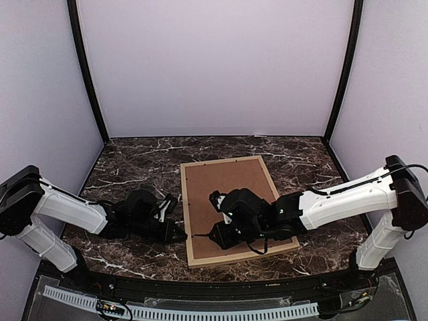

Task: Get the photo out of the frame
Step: Release the fastener from the backboard.

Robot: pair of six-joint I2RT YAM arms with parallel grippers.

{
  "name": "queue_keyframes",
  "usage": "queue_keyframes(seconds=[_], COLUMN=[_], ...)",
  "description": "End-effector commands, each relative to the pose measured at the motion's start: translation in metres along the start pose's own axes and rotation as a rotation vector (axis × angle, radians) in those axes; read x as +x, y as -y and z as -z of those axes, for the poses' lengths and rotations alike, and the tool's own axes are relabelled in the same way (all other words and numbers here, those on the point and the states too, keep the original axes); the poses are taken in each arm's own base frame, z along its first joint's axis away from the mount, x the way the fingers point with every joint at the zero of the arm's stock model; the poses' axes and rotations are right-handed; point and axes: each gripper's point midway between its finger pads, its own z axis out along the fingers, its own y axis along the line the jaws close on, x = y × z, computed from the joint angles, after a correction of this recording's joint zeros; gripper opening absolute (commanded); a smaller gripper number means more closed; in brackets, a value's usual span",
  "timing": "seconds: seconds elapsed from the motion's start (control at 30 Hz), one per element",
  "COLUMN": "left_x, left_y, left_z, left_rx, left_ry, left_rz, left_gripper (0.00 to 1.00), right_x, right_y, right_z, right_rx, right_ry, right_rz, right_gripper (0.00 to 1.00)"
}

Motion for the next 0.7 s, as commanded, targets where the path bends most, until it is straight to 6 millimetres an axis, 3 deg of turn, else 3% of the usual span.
queue_keyframes(seconds=[0.0,0.37,0.67], left_x=[0.033,0.032,0.032], left_y=[-0.028,-0.027,-0.027], left_z=[-0.002,-0.002,-0.001], left_rx=[-0.103,-0.100,-0.103], left_ry=[-0.109,-0.106,-0.104], left_rz=[0.024,0.025,0.025], left_gripper=[0.06,0.06,0.06], right_x=[-0.005,0.002,0.007], right_y=[0.012,-0.005,-0.004], right_z=[0.006,-0.005,-0.010], right_rx=[0.049,-0.028,-0.020], right_ry=[0.039,0.006,-0.010], right_rz=[-0.023,-0.019,-0.014], right_gripper=[0.00,0.00,0.00])
